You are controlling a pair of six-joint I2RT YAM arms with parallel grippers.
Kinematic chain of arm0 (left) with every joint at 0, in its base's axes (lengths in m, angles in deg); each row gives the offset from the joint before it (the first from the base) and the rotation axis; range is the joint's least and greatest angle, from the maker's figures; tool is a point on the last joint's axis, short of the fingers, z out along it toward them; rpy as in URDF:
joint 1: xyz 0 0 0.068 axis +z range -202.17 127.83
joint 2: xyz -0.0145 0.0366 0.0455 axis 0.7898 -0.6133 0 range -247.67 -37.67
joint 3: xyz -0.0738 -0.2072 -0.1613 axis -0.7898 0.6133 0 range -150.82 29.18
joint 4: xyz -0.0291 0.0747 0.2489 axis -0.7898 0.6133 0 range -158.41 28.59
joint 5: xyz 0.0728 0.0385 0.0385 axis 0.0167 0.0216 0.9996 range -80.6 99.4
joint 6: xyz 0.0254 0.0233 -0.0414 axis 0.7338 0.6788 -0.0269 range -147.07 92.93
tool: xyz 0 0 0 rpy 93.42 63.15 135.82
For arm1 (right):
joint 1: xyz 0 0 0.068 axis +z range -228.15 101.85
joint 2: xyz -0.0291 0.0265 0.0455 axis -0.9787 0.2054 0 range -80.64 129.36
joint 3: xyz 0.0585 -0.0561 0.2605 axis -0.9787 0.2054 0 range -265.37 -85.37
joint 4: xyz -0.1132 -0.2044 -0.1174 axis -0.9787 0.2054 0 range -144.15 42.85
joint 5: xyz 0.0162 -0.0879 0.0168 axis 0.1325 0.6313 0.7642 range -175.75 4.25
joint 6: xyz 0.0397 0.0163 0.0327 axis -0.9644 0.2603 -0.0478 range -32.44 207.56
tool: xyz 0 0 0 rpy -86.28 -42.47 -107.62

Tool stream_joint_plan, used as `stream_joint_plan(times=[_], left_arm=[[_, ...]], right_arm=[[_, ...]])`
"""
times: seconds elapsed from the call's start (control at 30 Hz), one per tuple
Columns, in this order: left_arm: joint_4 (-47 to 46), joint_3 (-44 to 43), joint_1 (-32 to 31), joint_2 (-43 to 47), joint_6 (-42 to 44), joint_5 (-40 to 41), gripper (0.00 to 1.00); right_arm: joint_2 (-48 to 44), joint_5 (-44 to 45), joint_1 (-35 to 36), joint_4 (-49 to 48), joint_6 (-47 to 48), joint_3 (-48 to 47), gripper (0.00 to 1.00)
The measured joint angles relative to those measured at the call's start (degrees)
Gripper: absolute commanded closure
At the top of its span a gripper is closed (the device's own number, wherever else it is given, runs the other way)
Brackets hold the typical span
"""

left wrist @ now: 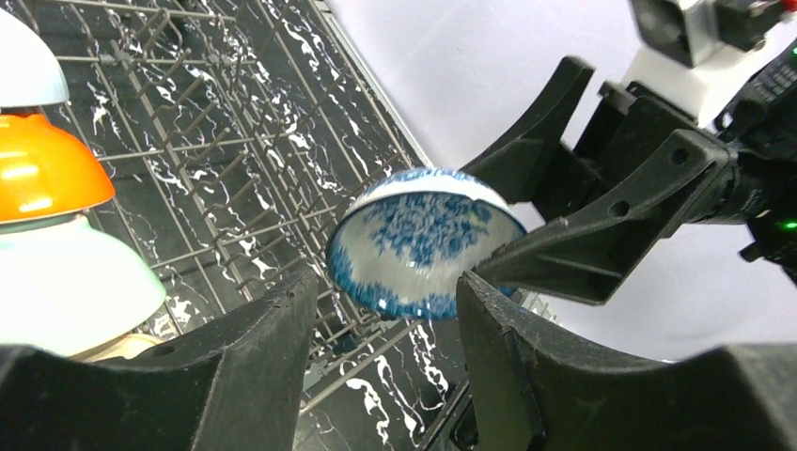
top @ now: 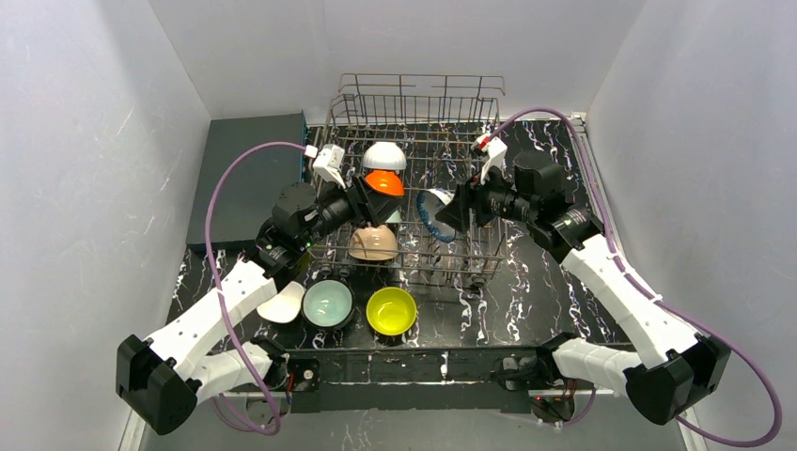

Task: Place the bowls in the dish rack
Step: Place the bowl in the dish rack.

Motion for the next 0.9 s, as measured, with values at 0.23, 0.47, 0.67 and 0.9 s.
stream_joint_plan(times=[0.23,0.47,0.67,0.9], left_arm=[[0.7,2.0,0.0,0.8,0.0,-0.3,0.45],[1.0,3.8,0.0,2.1,0.0,-0.5,0.45],[1.3,5.5,0.0,3.1,0.0,-0.5,0.45],[1.7,7.0,0.0,3.4,-0.3,-1.2,0.44]], right_arm=[[0.1,7.7,0.0,8.6,14.6,-4.5,0.99],[3.6,8.5,0.0,14.5,25.4,-8.9,0.99],[4.2,7.4,0.0,17.6,36.7,-8.7,0.99],[3.6,2.6,0.0,18.4,48.0,-8.6,0.99]])
